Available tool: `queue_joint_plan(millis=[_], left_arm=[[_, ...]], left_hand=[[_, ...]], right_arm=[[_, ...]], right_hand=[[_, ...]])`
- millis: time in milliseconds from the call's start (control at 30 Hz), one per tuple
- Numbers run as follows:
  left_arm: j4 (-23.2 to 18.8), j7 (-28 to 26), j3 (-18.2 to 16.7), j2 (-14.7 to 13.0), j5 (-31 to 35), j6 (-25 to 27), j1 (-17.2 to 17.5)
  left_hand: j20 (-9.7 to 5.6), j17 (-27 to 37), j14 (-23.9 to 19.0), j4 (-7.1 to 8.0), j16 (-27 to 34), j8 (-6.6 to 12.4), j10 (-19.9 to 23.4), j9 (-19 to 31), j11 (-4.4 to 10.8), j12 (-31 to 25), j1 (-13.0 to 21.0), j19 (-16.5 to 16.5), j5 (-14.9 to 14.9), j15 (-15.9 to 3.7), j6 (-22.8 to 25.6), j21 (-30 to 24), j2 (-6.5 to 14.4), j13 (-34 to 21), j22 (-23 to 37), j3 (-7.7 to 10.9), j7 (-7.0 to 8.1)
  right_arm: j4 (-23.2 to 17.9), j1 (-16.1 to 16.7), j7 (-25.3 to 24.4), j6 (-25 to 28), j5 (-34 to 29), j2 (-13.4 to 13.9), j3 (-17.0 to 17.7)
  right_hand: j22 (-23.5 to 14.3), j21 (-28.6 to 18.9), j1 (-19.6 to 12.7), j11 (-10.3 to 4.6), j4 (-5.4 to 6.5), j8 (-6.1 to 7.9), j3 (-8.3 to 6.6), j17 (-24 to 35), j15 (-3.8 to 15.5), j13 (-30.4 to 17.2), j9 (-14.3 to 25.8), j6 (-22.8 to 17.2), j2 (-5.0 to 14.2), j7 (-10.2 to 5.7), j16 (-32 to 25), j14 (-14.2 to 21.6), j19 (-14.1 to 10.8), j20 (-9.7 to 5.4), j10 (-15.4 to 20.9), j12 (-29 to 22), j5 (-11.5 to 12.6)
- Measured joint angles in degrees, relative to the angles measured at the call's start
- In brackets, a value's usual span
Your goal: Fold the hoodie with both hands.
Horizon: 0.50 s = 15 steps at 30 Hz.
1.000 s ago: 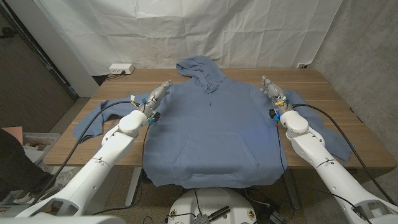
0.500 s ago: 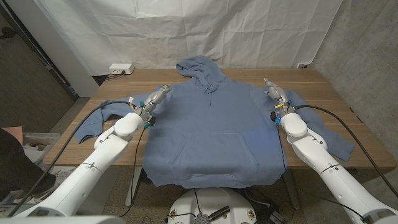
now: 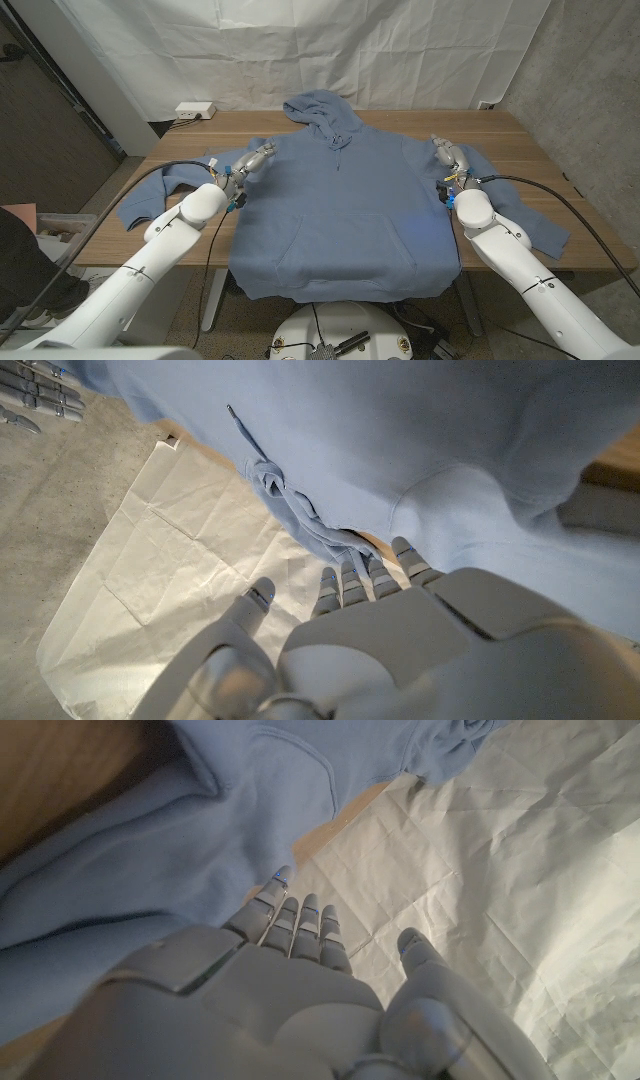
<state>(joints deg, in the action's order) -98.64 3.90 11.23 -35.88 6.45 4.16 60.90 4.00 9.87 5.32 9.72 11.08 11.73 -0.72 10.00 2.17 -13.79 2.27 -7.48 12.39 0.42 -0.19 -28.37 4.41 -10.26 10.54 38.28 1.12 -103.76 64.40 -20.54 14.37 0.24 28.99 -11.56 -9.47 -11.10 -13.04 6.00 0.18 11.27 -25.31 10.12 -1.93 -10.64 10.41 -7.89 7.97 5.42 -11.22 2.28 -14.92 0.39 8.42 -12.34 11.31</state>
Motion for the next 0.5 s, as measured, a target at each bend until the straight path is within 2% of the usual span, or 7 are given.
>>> queue_joint_plan(millis=[200, 367, 500], left_arm=[[-0.72, 0.48, 0.25, -0.81, 2.58, 0.75, 0.44], [-1.29, 0.92, 0.42, -1.28, 4.17, 1.36, 0.93], [-1.77, 1.2, 0.48, -1.59, 5.15, 1.73, 1.35]], left_hand=[[0.0, 0.0, 0.0, 0.0, 0.0, 0.0, -0.01, 0.0, -0.01, 0.0, -0.01, 0.0, 0.0, 0.0, 0.31, 0.0, 0.01, 0.0, 0.0, 0.0, 0.31], [0.0, 0.01, 0.0, 0.0, 0.0, 0.0, 0.02, 0.0, 0.02, 0.0, -0.45, 0.0, 0.0, 0.0, 0.73, 0.0, 0.45, 0.0, 0.0, 0.0, -0.11], [0.0, 0.01, 0.0, 0.0, 0.0, 0.36, 0.39, 0.0, -0.02, 0.01, -0.45, 0.0, 0.0, 0.0, 1.97, 0.22, 0.45, 0.0, 0.0, 0.0, 0.3]], right_arm=[[-3.66, 1.87, -0.96, 4.39, -1.81, 0.76, 0.13], [-6.39, 3.25, -1.76, 8.17, -3.53, 1.13, 0.19], [-7.65, 3.92, -2.34, 10.46, -4.62, 1.19, 0.3]], right_hand=[[0.0, 0.0, -0.46, 0.0, -0.83, 0.0, -0.06, 0.0, 0.0, 0.0, -0.03, 0.0, -0.14, 0.0, 0.0, 0.0, -0.32, 0.32, 0.0, 0.0, -0.24], [0.0, 0.0, -1.42, -0.29, -1.5, 0.0, -0.38, 0.01, -0.01, 0.0, -0.03, 0.0, -0.55, 0.0, -0.01, 0.6, -0.94, 0.13, 0.3, 0.0, -0.44], [0.0, 0.0, -1.94, -0.23, -2.33, 0.0, -0.14, 0.01, -0.04, 0.0, 0.07, -0.82, -1.07, 0.0, -0.01, 1.22, -1.46, 0.2, 0.98, 0.0, -0.44]])
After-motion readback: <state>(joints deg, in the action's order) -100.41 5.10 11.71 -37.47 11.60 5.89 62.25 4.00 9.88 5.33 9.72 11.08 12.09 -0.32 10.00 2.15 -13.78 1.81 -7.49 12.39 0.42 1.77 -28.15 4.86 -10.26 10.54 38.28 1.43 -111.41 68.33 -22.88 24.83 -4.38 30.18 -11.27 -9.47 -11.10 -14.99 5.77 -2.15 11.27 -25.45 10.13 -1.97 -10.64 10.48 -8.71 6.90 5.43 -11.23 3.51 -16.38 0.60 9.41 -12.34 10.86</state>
